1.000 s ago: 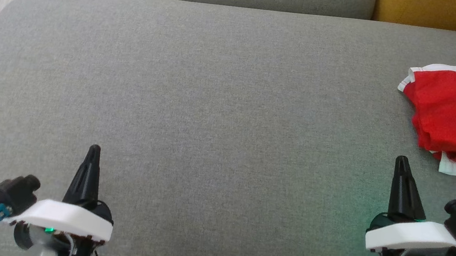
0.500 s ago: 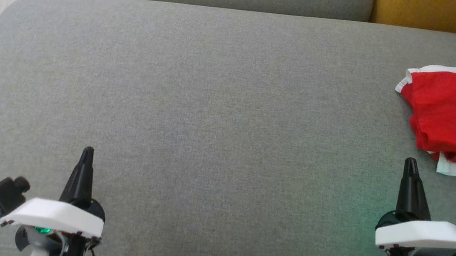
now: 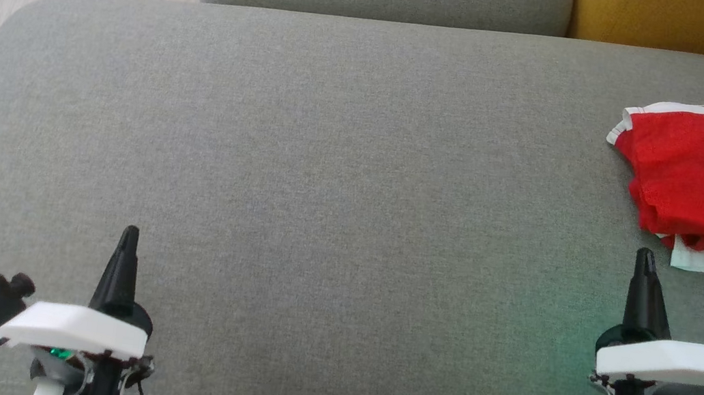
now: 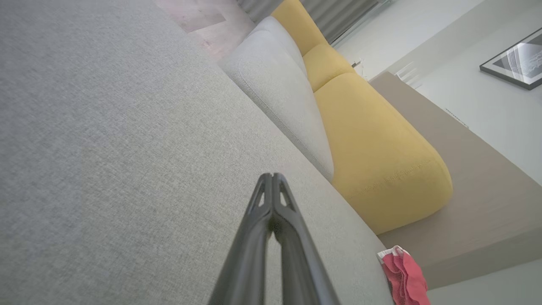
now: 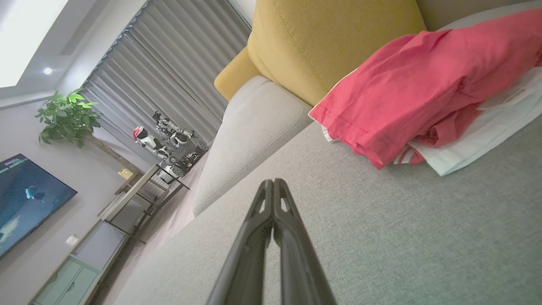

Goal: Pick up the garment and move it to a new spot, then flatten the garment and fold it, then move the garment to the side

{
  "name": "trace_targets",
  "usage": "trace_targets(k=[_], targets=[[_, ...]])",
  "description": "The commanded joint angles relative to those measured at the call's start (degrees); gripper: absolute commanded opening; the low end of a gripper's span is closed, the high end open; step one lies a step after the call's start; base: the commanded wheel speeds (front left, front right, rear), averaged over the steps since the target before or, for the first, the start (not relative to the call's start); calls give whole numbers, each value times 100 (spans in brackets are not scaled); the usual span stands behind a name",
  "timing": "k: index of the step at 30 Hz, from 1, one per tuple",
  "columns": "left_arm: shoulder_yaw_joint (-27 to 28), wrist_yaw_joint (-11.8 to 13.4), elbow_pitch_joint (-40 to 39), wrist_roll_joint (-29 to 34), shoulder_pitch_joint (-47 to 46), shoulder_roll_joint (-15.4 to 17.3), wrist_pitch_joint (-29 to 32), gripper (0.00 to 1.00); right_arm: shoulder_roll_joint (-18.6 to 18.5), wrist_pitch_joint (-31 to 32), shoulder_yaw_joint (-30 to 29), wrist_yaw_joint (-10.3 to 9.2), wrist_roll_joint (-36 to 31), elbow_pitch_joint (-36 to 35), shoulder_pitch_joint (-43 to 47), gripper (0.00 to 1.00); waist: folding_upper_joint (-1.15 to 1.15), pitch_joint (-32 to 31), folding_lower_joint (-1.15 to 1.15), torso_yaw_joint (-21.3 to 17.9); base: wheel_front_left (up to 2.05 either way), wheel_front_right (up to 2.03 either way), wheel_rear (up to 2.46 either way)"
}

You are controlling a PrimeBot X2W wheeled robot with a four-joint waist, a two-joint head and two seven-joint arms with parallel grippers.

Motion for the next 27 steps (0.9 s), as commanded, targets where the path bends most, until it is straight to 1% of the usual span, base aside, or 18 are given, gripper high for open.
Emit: trace_targets(k=[1,27], targets=[[163,-42,-155,-166,-315,87,57,0,-31,43,2,16,210,-227,-161,0,0,-6,0,-3,0,0,0],[425,-91,-81,-1504,-390,109,469,0,-28,451,-172,24,1848,-292,-92,0,0,-89,0,-37,0,0,0]])
